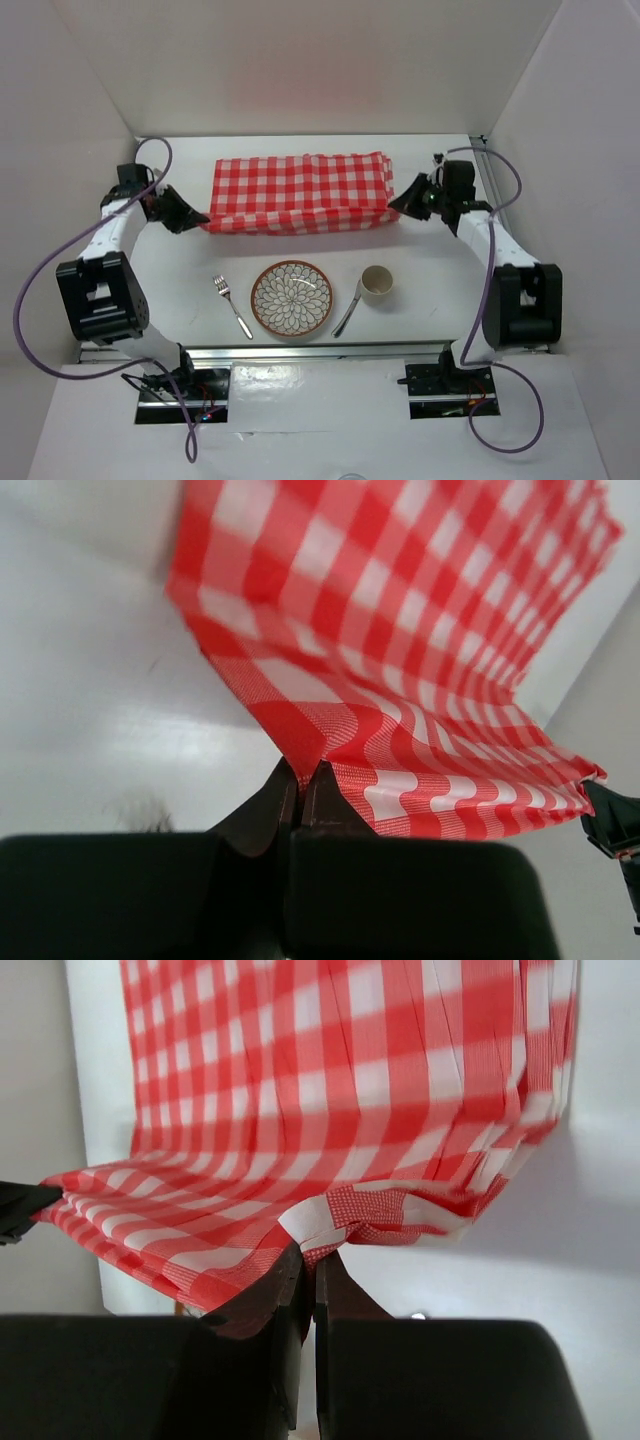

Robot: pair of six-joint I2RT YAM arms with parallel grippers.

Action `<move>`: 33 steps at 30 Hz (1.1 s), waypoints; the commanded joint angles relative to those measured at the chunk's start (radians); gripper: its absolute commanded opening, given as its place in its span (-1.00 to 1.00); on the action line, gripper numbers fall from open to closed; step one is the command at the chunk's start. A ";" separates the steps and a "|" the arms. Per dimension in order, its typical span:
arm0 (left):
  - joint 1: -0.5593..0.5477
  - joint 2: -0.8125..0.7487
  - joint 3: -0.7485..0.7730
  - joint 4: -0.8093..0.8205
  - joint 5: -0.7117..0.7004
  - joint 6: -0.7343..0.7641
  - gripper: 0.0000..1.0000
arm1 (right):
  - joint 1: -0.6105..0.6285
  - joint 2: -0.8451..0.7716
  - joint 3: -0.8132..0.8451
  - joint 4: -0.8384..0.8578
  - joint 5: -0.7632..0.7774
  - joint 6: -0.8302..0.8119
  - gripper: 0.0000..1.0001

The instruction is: Set the dinner table for one person

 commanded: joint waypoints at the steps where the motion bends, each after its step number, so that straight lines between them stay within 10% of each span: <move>1: 0.020 0.082 0.202 0.064 -0.041 -0.002 -1.00 | -0.014 0.129 0.214 0.116 0.083 -0.026 -1.00; 8: 0.009 0.314 0.624 -0.098 -0.021 0.030 -1.00 | -0.014 0.273 0.439 0.090 0.071 -0.027 -1.00; 26: 0.009 0.047 0.050 0.006 -0.067 0.056 -0.94 | -0.014 -0.014 -0.126 0.104 0.086 -0.017 -0.96; 29: 0.009 0.029 0.030 -0.017 -0.076 0.069 0.21 | -0.014 -0.014 -0.138 0.095 0.086 -0.017 0.22; 30: 0.009 0.029 0.030 -0.027 -0.076 0.069 0.99 | -0.014 -0.014 -0.138 0.080 0.086 -0.017 0.51; 33: 0.009 -0.008 0.100 -0.093 -0.099 0.092 1.00 | -0.014 -0.033 -0.095 0.021 0.135 -0.028 1.00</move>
